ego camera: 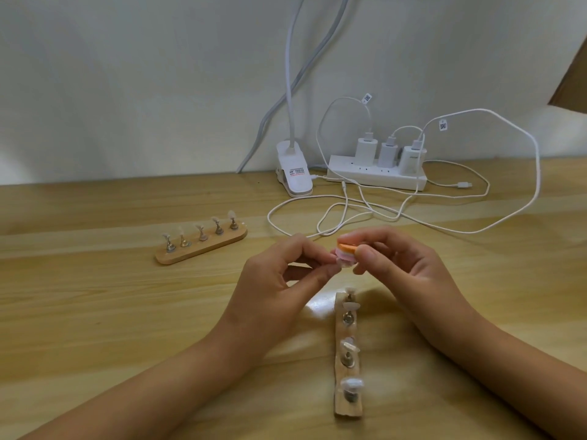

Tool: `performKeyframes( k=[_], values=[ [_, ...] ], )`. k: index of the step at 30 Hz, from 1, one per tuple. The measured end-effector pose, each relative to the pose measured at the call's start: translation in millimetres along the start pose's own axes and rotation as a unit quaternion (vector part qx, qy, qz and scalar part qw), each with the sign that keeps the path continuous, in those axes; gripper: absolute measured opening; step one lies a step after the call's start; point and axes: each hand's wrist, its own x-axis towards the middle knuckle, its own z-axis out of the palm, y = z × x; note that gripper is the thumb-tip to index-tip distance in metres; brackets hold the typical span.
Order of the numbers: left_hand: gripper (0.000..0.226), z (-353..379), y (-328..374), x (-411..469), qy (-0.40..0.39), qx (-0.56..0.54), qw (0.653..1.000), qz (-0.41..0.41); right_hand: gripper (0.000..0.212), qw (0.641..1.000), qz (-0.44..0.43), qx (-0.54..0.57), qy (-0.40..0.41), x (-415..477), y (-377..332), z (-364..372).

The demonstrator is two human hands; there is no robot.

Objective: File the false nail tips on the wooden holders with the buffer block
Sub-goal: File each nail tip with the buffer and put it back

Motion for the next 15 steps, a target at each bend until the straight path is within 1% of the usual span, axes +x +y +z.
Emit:
performKeyframes(
  k=[3, 4, 6, 8, 9, 11, 13, 15],
  values=[
    [0.008, 0.4, 1.4, -0.6, -0.001, -0.002, 1.0, 0.015, 0.017, 0.999, 0.044, 0.007, 0.009, 3.4, 5.0, -3.9],
    [0.006, 0.3, 1.4, -0.4, 0.002, -0.005, 1.0, 0.016, 0.016, 0.999, 0.04, 0.014, 0.02, 3.7, 5.8, -5.0],
    [0.005, -0.5, 1.3, 0.5, 0.012, -0.014, 1.0, 0.01, 0.017, 0.999, 0.005, 0.035, 0.035, 1.7, 4.6, -5.9],
    [0.006, -0.6, 1.4, 1.1, 0.012, -0.016, 1.0, 0.008, 0.02, 0.999, -0.022, 0.034, 0.019, -0.6, 2.5, -5.0],
    [0.006, -0.4, 1.6, 0.8, 0.008, -0.014, 1.0, 0.011, 0.018, 1.0, -0.018, 0.024, 0.009, -0.6, 1.9, -4.0],
    [0.005, -0.2, 2.0, 0.1, 0.004, -0.009, 1.0, 0.021, 0.016, 1.0, 0.018, -0.005, 0.006, 2.4, 2.4, -3.4],
    [0.005, -0.6, 1.8, -0.4, 0.008, -0.001, 0.999, 0.033, 0.02, 0.998, 0.039, -0.018, 0.039, 5.6, 3.3, -5.0],
    [0.005, -1.4, 1.9, -0.1, 0.014, -0.003, 0.999, 0.031, 0.019, 0.998, 0.017, 0.016, 0.066, 5.1, 2.9, -7.6]
  ],
)
